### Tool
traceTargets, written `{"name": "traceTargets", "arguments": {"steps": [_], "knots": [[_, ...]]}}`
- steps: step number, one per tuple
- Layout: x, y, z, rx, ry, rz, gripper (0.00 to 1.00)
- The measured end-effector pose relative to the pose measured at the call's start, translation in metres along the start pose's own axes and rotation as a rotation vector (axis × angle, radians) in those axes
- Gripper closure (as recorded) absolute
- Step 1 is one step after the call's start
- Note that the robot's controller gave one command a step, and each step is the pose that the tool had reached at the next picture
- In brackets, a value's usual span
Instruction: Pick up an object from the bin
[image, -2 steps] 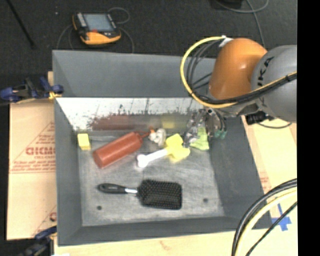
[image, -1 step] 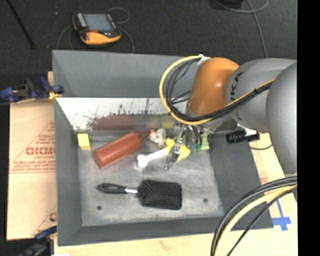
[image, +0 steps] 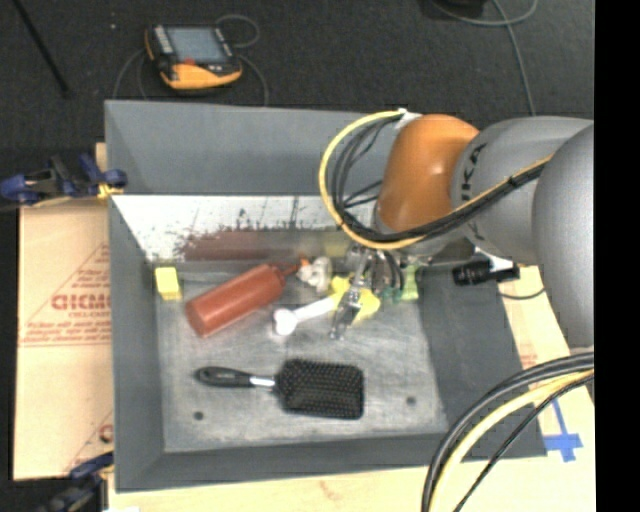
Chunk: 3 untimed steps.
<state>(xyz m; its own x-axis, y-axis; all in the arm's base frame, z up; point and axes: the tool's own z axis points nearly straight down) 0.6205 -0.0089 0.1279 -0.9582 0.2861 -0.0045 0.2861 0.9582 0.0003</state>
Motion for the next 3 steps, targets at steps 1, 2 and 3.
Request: {"name": "traceTargets", "arguments": {"steps": [1,2,3], "knots": [[-0.010,0.005,0.054,-0.001,-0.003,-0.047,1.00],[-0.010,0.005,0.054,-0.001,-0.003,-0.048,1.00],[0.013,-0.021,0.035,-0.001,0.008,0.047,1.00]]}}
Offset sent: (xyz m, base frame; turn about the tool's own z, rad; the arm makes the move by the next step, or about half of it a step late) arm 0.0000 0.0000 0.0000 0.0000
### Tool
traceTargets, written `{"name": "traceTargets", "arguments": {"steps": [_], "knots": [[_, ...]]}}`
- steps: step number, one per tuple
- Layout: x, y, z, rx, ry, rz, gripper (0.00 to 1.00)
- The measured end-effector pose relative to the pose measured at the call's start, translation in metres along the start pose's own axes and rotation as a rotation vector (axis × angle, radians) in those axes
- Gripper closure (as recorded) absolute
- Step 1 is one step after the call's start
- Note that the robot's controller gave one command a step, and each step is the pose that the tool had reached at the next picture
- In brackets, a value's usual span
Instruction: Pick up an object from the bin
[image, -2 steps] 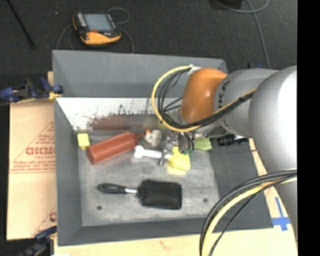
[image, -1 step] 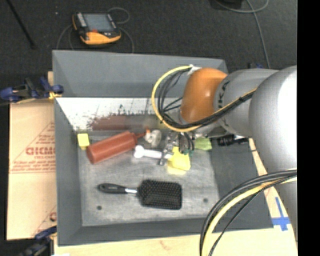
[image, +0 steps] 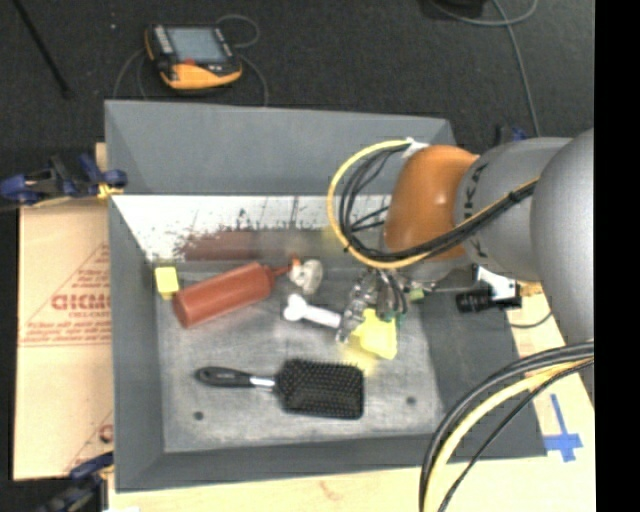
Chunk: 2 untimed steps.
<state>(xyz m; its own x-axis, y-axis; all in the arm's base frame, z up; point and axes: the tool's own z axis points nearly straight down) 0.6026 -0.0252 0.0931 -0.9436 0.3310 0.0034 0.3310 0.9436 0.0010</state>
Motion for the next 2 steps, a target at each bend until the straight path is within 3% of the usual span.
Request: {"name": "traceTargets", "arguments": {"steps": [1,2], "knots": [[-0.003,-0.054,-0.070,0.002,-0.003,0.059,1.00],[-0.022,-0.021,-0.047,0.000,-0.022,0.012,1.00]]}}
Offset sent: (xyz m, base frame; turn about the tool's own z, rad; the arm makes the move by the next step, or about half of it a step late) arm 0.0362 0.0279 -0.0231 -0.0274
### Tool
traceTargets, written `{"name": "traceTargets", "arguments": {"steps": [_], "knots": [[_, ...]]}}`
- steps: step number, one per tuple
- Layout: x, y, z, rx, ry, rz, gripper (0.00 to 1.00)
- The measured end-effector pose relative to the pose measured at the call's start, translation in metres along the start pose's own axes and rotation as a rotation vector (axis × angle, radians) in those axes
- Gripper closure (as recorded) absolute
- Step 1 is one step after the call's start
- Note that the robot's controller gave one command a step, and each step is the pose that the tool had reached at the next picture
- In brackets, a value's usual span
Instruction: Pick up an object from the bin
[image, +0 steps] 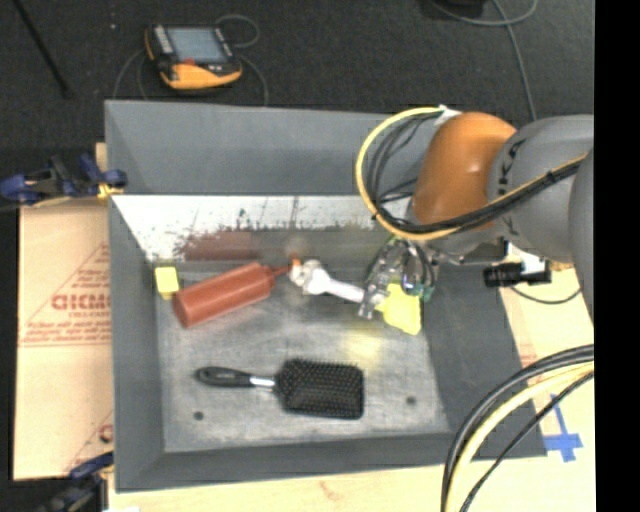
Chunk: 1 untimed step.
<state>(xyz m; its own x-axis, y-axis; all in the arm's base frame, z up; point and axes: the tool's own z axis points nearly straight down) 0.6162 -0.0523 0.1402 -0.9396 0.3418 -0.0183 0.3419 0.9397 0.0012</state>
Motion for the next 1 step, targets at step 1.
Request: {"name": "traceTargets", "arguments": {"steps": [1], "knots": [[-0.0319,-0.0529,0.0664,-0.011,0.012,-0.468,1.00]]}}
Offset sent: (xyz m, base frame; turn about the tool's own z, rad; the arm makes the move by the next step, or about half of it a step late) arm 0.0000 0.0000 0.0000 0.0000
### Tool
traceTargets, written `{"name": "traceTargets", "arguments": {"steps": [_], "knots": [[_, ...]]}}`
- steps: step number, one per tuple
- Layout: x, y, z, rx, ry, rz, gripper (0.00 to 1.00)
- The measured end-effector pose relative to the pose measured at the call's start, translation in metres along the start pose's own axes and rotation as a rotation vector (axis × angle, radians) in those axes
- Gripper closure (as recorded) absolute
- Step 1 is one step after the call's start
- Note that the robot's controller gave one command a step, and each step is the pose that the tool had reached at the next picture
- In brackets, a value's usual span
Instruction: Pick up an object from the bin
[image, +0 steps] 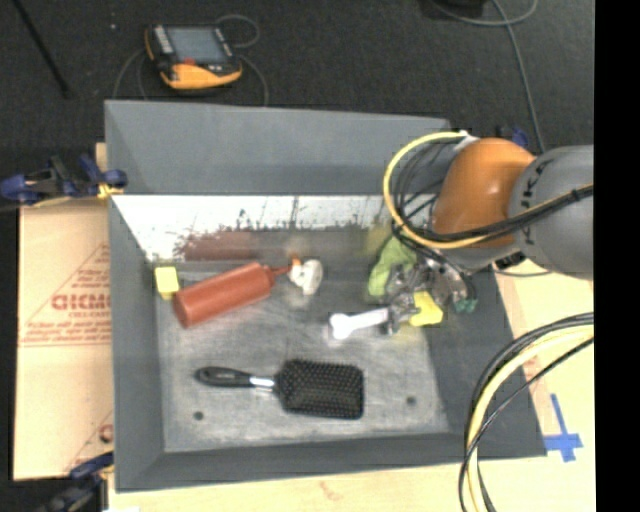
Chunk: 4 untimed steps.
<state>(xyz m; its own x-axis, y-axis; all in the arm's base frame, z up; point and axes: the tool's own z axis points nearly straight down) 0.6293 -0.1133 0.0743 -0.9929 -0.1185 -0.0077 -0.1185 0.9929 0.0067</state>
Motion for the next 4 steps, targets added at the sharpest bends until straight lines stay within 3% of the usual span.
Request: {"name": "traceTargets", "arguments": {"steps": [1,2,3,4], "knots": [[0.000,0.000,0.000,0.000,0.000,0.001,1.00],[-0.005,-0.001,-0.033,0.005,0.006,-0.011,1.00],[0.010,-0.009,-0.060,0.007,0.001,0.062,1.00],[-0.007,-0.005,-0.089,0.009,0.004,0.025,1.00]]}}
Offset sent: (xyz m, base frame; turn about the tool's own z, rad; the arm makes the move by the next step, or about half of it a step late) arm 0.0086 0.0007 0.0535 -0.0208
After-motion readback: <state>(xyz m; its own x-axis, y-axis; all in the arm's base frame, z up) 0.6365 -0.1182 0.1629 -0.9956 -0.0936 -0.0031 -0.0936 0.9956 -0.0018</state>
